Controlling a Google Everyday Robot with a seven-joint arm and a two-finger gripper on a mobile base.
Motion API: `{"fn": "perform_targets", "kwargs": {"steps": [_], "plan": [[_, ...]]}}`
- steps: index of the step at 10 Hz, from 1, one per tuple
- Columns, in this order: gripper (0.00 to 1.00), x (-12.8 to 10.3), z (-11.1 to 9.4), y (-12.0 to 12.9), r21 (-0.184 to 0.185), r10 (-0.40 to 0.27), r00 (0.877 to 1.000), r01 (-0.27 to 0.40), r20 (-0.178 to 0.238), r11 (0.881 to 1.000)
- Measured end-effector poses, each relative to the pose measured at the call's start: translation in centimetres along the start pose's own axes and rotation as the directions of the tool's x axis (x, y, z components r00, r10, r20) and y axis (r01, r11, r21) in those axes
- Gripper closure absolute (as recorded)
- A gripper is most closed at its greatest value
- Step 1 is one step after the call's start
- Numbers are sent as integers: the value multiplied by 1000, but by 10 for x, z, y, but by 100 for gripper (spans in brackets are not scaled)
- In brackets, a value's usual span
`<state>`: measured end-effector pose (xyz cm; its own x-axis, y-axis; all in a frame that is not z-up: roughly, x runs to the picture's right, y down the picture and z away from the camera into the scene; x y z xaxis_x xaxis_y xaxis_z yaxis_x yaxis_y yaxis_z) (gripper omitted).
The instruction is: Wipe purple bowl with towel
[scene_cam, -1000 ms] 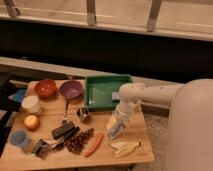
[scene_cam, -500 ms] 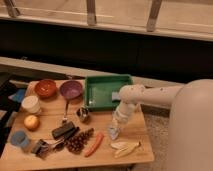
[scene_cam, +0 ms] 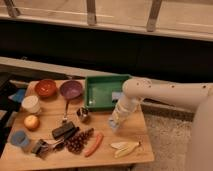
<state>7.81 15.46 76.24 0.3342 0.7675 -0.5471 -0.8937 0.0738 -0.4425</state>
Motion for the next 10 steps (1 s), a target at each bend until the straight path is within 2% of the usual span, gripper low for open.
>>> {"fn": "perform_targets", "kwargs": {"steps": [2,4,5,10], "plan": [[86,-22,-48,18,-11,-39,992,41,120,999],[86,-49,-90,45,-35,-72,964,84,257,996],[86,-54,-99,50,-38,-77,955,92,286,995],[86,-55,-99,50,-31,-85,955,97,286,995]]}}
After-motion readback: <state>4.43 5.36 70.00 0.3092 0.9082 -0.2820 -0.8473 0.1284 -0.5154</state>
